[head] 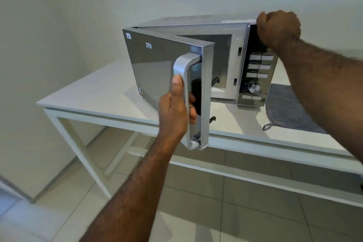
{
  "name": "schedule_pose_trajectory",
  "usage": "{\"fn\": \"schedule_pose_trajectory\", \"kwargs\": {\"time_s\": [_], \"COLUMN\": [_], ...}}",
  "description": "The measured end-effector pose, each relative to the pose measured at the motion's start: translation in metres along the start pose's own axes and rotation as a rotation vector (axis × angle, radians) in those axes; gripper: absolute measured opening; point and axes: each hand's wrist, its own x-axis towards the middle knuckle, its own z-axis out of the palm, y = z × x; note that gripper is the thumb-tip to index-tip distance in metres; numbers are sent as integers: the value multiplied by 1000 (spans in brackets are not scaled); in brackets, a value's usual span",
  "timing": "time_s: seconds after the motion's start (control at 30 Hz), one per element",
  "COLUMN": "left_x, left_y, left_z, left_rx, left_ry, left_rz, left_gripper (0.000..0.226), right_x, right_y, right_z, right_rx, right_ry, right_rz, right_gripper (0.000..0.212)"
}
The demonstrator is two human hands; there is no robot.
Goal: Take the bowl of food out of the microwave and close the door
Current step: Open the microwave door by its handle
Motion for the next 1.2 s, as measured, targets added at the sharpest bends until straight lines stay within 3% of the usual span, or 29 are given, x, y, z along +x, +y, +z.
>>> {"fn": "schedule_pose_trajectory", "kwargs": {"time_s": [0.23, 0.3, 0.4, 0.53, 0.67, 0.9, 1.2], "left_x": [0, 12, 27, 35, 36, 56, 80], "left_y": [49, 76, 114, 150, 172, 173, 145], "left_z": [-41, -55, -69, -82, -94, -130, -147], "left_rx": [287, 467, 722, 941, 1129, 1460, 1623], "left_ry": [413, 429, 192, -226, -310, -105, 475], "left_rz": [320, 389, 308, -1, -67, -130, -178], "left_gripper": [51, 50, 50, 51, 59, 49, 37], "right_x": [-10, -11, -13, -16, -17, -18, -24], "right_y": [-12, -16, -27, -42, -47, -49, -59], "right_z": [8, 9, 9, 12, 15, 25, 31], "right_rx": [-98, -94, -66, -41, -13, 21, 14], "right_ry": [103, 101, 86, 74, 83, 111, 188], "right_rz": [-87, -102, -131, -170, -206, -276, -353], "right_gripper": [62, 63, 63, 62, 60, 60, 47]}}
